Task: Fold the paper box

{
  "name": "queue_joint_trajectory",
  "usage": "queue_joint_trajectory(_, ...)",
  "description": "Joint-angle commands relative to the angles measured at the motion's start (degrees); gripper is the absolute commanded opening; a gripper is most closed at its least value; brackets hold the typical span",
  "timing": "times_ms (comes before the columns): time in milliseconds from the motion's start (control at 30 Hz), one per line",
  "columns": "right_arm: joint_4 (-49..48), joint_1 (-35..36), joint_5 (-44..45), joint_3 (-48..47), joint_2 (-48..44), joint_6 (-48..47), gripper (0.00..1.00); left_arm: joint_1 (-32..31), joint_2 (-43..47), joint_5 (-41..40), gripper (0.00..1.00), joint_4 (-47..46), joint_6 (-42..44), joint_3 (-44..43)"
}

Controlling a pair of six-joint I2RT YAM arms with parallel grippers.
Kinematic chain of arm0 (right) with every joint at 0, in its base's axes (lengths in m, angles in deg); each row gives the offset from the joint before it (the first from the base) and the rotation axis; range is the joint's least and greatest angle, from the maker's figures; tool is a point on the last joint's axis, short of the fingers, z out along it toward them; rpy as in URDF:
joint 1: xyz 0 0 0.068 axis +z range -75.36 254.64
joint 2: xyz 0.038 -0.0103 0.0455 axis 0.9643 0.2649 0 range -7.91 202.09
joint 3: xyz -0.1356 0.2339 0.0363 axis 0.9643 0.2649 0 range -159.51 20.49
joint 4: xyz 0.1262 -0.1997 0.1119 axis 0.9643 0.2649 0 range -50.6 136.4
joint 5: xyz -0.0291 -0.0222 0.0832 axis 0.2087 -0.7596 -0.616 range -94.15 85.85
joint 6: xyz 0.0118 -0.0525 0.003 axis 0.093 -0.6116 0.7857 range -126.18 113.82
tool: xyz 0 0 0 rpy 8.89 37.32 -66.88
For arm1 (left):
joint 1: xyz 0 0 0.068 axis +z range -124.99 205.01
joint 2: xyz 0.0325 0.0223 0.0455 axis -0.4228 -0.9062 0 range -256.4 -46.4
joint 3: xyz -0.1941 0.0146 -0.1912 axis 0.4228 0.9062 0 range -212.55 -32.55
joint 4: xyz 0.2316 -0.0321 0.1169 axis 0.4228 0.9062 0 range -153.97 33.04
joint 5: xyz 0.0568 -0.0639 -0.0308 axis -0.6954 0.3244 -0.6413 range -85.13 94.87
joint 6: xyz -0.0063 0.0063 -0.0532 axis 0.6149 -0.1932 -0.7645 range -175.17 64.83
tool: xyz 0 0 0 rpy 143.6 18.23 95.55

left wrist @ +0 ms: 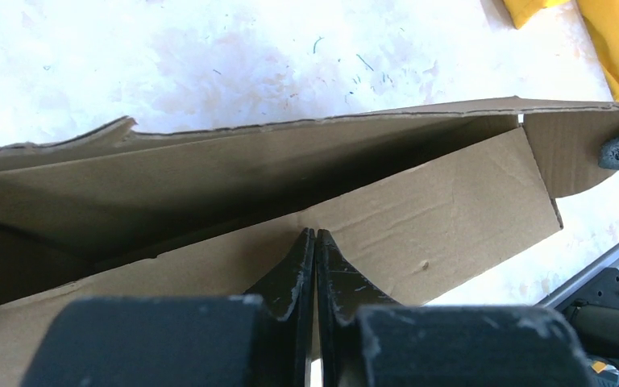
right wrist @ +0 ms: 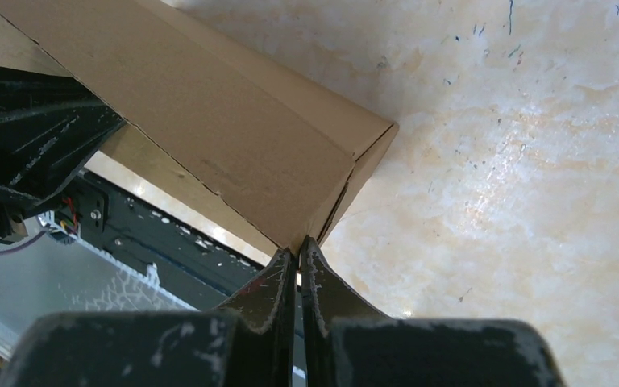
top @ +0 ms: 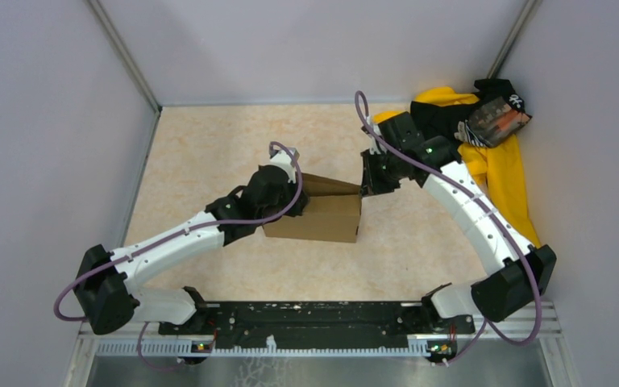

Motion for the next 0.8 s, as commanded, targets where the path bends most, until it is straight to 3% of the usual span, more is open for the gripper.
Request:
queue_joint_trajectory(0,1.0,1.3,-1.0,2.0,-2.6,-0.3,0.00,-0.9,-1.0,1.3,0.08,8.4,-0.4,2.6)
queue_joint_trajectory(100,0.8,1.4,-1.0,2.6,-2.9,-0.5,0.00,-0.9,-0.4,1.3,0.09,8.4,-0.4,2.4)
queue_joint_trajectory(400,0.4,1.7,-0.3,2.9,-3.2,-0.5,0.00,-1.0,4.8,2.3,0.26,7.1,0.9,1.6)
queue_joint_trajectory(767,0.5,1.7,0.4,2.5,-3.5,-0.1,0.00,-1.0,8.5,3.1,0.30,5.6,2.1,1.3)
